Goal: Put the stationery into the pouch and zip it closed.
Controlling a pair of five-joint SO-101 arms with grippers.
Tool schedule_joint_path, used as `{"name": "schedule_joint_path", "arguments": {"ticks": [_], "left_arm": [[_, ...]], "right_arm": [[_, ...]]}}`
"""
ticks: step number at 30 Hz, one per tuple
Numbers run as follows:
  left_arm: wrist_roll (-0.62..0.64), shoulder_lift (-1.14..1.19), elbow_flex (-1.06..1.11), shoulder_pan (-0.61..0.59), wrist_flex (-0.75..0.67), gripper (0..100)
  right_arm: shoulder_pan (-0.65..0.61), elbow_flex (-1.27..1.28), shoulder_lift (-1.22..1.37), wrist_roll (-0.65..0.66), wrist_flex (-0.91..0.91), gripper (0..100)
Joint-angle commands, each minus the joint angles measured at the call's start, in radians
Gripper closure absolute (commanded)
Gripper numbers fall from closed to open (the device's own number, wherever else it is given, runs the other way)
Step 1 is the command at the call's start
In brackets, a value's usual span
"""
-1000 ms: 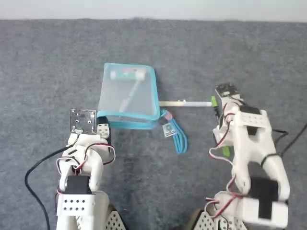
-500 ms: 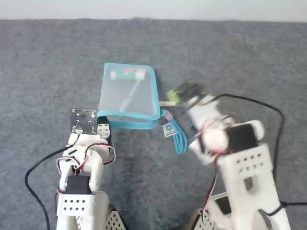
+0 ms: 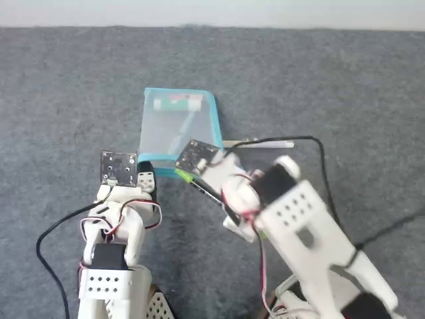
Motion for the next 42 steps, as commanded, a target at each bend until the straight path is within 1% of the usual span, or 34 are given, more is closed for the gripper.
{"name": "schedule_joint_path", "arguments": {"ticks": [1,4,11,13,18,23,26,28,31,33,42], "left_arm": [[-0.008,-0.002,-0.027,0.020,-0.025,99],[-0.008,-0.002,-0.027,0.020,-0.023,99],[-0.009,-0.002,-0.027,0.023,-0.023,99],[-0.014,-0.002,-0.024,0.054,-0.023,99],[-0.101,-0.003,0.018,0.172,-0.026,99],[-0.133,-0.003,0.038,0.259,-0.021,99],[-0.144,-0.003,0.042,0.278,-0.021,99],[-0.144,-0.003,0.042,0.278,-0.021,99],[-0.149,-0.003,0.042,0.276,-0.023,99],[-0.149,-0.003,0.042,0.275,-0.023,99],[-0.149,-0.003,0.042,0.275,-0.023,99]], "right_arm": [[-0.002,-0.109,0.077,-0.029,-0.022,99.1],[0.015,-0.164,0.150,-0.055,-0.036,99.1],[0.128,-0.311,0.357,-0.123,-0.044,99.1],[0.165,-0.364,0.426,-0.146,-0.036,99.1],[0.236,-0.552,0.575,-0.212,0.013,99.1],[0.242,-0.743,0.680,-0.247,0.077,98.9],[0.240,-0.795,0.719,-0.247,0.082,98.6],[0.239,-0.802,0.734,-0.247,0.082,94.6],[0.217,-0.802,0.737,-0.241,0.082,83.2],[0.203,-0.809,0.731,-0.239,0.081,79.1],[0.197,-0.836,0.627,-0.241,0.084,79.6]]}}
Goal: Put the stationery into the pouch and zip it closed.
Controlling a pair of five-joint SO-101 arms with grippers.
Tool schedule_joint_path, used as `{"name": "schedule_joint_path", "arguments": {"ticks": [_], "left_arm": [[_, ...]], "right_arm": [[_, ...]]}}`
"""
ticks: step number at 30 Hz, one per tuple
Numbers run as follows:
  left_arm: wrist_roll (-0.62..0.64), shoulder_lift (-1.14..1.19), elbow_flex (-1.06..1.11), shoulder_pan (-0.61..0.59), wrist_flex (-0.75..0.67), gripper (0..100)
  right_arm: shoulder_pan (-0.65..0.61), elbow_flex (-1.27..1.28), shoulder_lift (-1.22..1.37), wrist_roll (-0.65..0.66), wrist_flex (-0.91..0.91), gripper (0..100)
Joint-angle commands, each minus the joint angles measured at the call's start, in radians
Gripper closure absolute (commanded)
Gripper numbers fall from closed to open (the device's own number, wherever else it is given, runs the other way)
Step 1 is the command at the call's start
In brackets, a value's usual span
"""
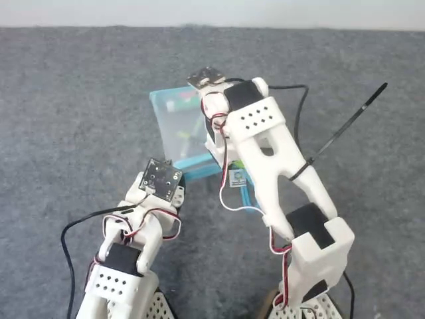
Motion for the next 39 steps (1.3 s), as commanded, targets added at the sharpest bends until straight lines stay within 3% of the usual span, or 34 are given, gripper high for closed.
{"name": "schedule_joint_path", "arguments": {"ticks": [1,7,16,18,22,24,27,30,31,37,39], "left_arm": [[-0.009,-0.002,-0.013,0.026,-0.021,99],[-0.009,-0.002,-0.013,0.025,-0.023,99],[-0.006,-0.002,-0.016,0.020,-0.025,99],[0.009,-0.002,-0.030,-0.040,-0.028,99],[0.175,-0.002,-0.085,-0.250,-0.028,99],[0.176,-0.002,-0.087,-0.282,-0.028,99],[0.100,0.003,-0.068,-0.146,-0.017,99],[-0.060,-0.002,-0.025,0.043,0.003,99],[-0.068,-0.002,-0.024,0.049,0.005,99],[0.120,-0.002,-0.084,-0.239,-0.029,99],[0.123,-0.002,-0.084,-0.262,-0.032,99]], "right_arm": [[0.010,-0.069,-0.124,-0.006,0.035,79.8],[0.004,-0.014,-0.153,-0.003,0.036,88.7],[-0.016,-0.011,-0.278,0.048,0.031,84.2],[0.010,-0.006,-0.332,0.041,0.031,84.3],[0.127,0.075,-0.403,0.008,0.013,84.3],[0.186,0.157,-0.404,-0.002,-0.024,84.3],[0.242,0.334,-0.404,0.002,-0.140,84.3],[0.265,0.514,-0.404,0.006,-0.269,84.2],[0.269,0.565,-0.404,0.006,-0.306,84.2],[0.271,0.713,-0.404,0.032,-0.423,84.1],[0.271,0.730,-0.404,0.038,-0.440,84.1]]}}
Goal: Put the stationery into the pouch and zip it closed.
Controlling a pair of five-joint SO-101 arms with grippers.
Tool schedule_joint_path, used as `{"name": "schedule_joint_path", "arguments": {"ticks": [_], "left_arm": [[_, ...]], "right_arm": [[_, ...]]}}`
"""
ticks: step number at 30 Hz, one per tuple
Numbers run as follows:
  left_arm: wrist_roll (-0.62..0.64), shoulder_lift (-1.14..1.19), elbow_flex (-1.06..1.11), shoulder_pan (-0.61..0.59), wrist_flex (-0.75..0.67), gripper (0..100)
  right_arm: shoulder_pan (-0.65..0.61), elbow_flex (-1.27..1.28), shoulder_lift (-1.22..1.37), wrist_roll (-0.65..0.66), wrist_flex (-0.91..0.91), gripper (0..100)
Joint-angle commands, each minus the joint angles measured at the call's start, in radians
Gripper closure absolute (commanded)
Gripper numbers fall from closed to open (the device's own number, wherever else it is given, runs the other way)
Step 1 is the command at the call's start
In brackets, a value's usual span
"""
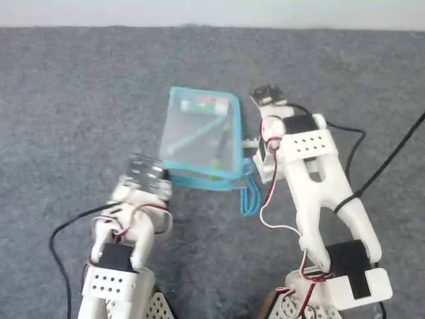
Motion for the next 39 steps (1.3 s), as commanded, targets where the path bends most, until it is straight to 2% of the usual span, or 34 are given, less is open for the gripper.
{"name": "schedule_joint_path", "arguments": {"ticks": [1,10,12,19,23,27,33,39], "left_arm": [[0.048,-0.002,-0.071,-0.095,-0.031,99],[0.054,-0.002,-0.071,-0.086,-0.034,99],[0.051,-0.002,-0.071,-0.084,-0.031,99],[0.048,-0.002,-0.051,-0.084,-0.034,99],[0.048,-0.002,-0.053,-0.083,-0.035,99],[0.048,-0.002,-0.053,-0.083,-0.035,99],[0.048,-0.002,-0.048,-0.083,-0.031,99],[0.048,-0.002,-0.047,-0.083,-0.029,99]], "right_arm": [[0.015,0.012,-0.056,0.025,-0.039,84.1],[-0.004,0.023,-0.067,0.026,-0.041,84.0],[-0.022,0.038,-0.068,0.078,-0.048,84.4],[-0.068,0.267,-0.263,0.123,-0.263,84.4],[-0.027,0.255,-0.344,0.153,-0.257,83.9],[-0.008,0.161,-0.291,0.296,-0.189,83.8],[-0.005,0.060,-0.111,0.695,-0.165,76.3],[0.085,0.002,0.027,0.950,-0.168,76.4]]}}
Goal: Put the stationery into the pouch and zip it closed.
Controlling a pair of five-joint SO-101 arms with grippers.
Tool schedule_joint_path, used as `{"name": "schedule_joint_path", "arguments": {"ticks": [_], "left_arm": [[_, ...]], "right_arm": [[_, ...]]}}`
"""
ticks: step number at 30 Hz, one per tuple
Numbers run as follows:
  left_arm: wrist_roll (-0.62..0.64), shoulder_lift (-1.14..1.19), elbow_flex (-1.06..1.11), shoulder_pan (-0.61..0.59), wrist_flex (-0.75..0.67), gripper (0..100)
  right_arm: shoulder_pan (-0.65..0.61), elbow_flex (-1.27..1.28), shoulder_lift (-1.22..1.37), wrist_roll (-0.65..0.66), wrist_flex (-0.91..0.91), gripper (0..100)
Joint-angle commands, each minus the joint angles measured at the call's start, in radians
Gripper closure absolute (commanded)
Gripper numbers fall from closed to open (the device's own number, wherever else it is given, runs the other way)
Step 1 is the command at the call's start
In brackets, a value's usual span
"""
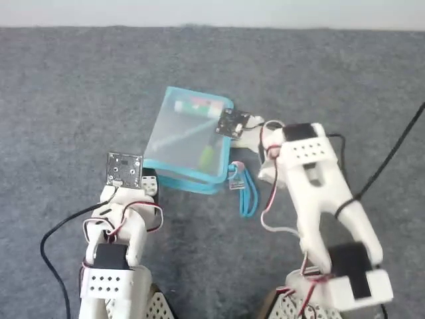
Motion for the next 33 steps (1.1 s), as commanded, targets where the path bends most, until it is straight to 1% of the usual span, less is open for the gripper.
{"name": "schedule_joint_path", "arguments": {"ticks": [1,5,9,21,25,30,33], "left_arm": [[0.017,-0.002,-0.044,-0.002,-0.029,99],[0.017,-0.002,-0.044,-0.002,-0.029,99],[0.017,-0.002,-0.044,0.000,-0.034,99],[0.017,-0.002,-0.044,0.000,-0.031,99],[0.017,-0.002,-0.044,0.000,-0.031,99],[0.017,-0.002,-0.044,0.000,-0.031,99],[0.017,-0.002,-0.044,0.000,-0.031,99]], "right_arm": [[0.079,-0.081,0.038,0.147,0.004,76.4],[0.140,-0.137,0.108,0.224,-0.002,76.4],[0.151,-0.189,0.177,0.255,-0.015,76.4],[0.156,-0.199,0.374,0.249,-0.352,76.8],[0.154,-0.198,0.417,0.253,-0.404,84.8],[0.153,-0.195,0.433,0.250,-0.407,93.5],[0.159,-0.198,0.433,0.249,-0.331,97.4]]}}
